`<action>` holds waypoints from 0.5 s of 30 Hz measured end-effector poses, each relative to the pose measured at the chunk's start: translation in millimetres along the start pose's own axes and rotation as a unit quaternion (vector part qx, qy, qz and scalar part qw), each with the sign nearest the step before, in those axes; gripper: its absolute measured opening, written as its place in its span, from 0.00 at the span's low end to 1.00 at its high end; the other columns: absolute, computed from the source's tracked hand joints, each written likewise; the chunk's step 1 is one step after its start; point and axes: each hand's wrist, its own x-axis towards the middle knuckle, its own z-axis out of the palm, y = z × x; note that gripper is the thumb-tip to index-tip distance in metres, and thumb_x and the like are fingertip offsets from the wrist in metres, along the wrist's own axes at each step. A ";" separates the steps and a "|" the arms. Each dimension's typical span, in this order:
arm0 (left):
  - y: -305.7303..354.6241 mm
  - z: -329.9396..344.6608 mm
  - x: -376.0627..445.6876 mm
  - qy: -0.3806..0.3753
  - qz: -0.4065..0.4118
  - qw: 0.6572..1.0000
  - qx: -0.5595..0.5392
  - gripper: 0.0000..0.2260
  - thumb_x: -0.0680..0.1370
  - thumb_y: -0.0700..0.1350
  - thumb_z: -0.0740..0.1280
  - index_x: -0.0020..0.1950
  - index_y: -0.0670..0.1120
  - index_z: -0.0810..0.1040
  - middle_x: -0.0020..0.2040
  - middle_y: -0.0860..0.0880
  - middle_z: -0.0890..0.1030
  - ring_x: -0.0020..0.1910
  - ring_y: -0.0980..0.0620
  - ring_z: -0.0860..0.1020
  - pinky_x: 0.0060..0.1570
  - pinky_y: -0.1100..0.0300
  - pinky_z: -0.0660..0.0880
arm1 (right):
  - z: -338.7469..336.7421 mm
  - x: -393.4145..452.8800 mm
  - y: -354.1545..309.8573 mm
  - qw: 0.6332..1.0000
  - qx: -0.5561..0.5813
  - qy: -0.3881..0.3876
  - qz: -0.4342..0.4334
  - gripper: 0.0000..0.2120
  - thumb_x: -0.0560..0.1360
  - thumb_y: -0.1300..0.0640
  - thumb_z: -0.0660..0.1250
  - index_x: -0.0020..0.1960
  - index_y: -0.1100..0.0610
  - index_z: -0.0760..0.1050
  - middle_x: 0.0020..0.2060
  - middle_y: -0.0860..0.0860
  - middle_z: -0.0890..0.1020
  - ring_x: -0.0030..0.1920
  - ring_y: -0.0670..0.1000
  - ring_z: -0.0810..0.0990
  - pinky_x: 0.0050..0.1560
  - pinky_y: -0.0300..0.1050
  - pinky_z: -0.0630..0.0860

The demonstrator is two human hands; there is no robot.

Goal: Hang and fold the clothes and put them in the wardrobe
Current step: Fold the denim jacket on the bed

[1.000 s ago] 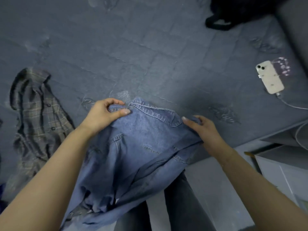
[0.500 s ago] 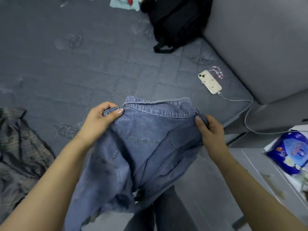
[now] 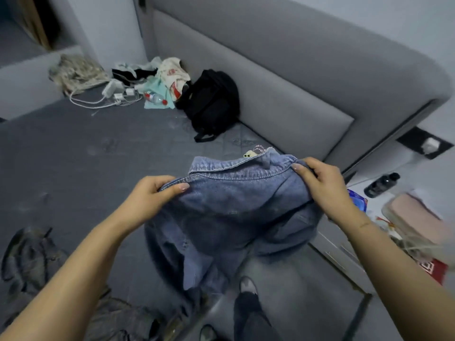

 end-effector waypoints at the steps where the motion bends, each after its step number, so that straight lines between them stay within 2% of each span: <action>1: 12.1 -0.3 -2.1 0.008 0.023 1.000 -0.004 0.17 0.75 0.54 0.68 0.32 0.46 0.72 0.29 0.56 0.67 0.30 0.60 0.66 0.30 0.66 0.65 | -14.0 2.0 -1.8 0.999 -0.044 -0.003 -0.014 0.12 0.80 0.46 0.63 0.44 0.52 0.77 0.35 0.45 0.82 0.40 0.50 0.79 0.43 0.44 0.73; 3: 39.3 -2.0 -1.0 0.031 0.067 0.997 0.016 0.15 0.77 0.51 0.68 0.32 0.48 0.73 0.28 0.54 0.69 0.30 0.60 0.67 0.31 0.66 0.65 | -47.5 6.0 -9.3 0.991 -0.124 0.026 -0.047 0.16 0.80 0.42 0.60 0.46 0.53 0.77 0.37 0.51 0.83 0.41 0.56 0.80 0.40 0.48 0.73; 5: 68.7 -4.6 5.8 0.078 0.112 0.988 0.078 0.12 0.78 0.51 0.68 0.35 0.49 0.76 0.30 0.51 0.73 0.33 0.57 0.71 0.36 0.59 0.69 | -81.5 13.4 -19.2 0.983 -0.144 0.060 -0.096 0.17 0.80 0.42 0.59 0.47 0.53 0.79 0.40 0.52 0.84 0.43 0.57 0.81 0.40 0.50 0.75; 8: 114.9 -9.8 20.3 0.207 0.193 0.927 0.246 0.11 0.78 0.57 0.65 0.41 0.52 0.77 0.36 0.53 0.77 0.39 0.51 0.75 0.38 0.51 0.72 | -127.1 30.8 -36.0 0.973 -0.106 0.106 -0.174 0.15 0.80 0.45 0.61 0.48 0.55 0.81 0.43 0.51 0.85 0.44 0.53 0.83 0.46 0.51 0.76; 10: 146.1 -15.7 27.9 0.251 0.236 0.904 0.252 0.12 0.78 0.60 0.63 0.45 0.52 0.76 0.38 0.55 0.78 0.39 0.53 0.74 0.40 0.53 0.72 | -153.8 47.1 -43.9 0.962 -0.082 0.140 -0.219 0.13 0.80 0.47 0.62 0.48 0.55 0.81 0.43 0.46 0.84 0.44 0.46 0.81 0.47 0.43 0.75; 12: 175.7 -19.3 35.6 0.238 0.262 0.913 0.201 0.09 0.77 0.58 0.66 0.47 0.53 0.76 0.39 0.60 0.79 0.38 0.58 0.73 0.42 0.64 0.70 | -178.4 64.3 -49.1 0.960 -0.085 0.131 -0.232 0.14 0.80 0.46 0.63 0.48 0.55 0.81 0.40 0.43 0.82 0.42 0.45 0.80 0.44 0.40 0.73; 13: 189.4 -19.7 39.4 0.218 0.256 0.926 0.169 0.09 0.76 0.57 0.68 0.46 0.52 0.78 0.39 0.60 0.80 0.38 0.59 0.74 0.42 0.66 0.69 | -189.0 71.5 -49.3 0.962 -0.093 0.113 -0.229 0.14 0.80 0.46 0.63 0.48 0.55 0.81 0.38 0.43 0.81 0.40 0.46 0.80 0.43 0.40 0.72; 15: 210.9 -18.1 44.7 0.175 0.220 0.955 0.095 0.17 0.71 0.60 0.69 0.42 0.47 0.81 0.36 0.53 0.81 0.36 0.58 0.75 0.41 0.59 0.70 | -205.7 82.5 -45.3 0.957 -0.098 0.121 -0.247 0.11 0.79 0.51 0.64 0.46 0.57 0.80 0.37 0.39 0.79 0.38 0.40 0.77 0.42 0.32 0.69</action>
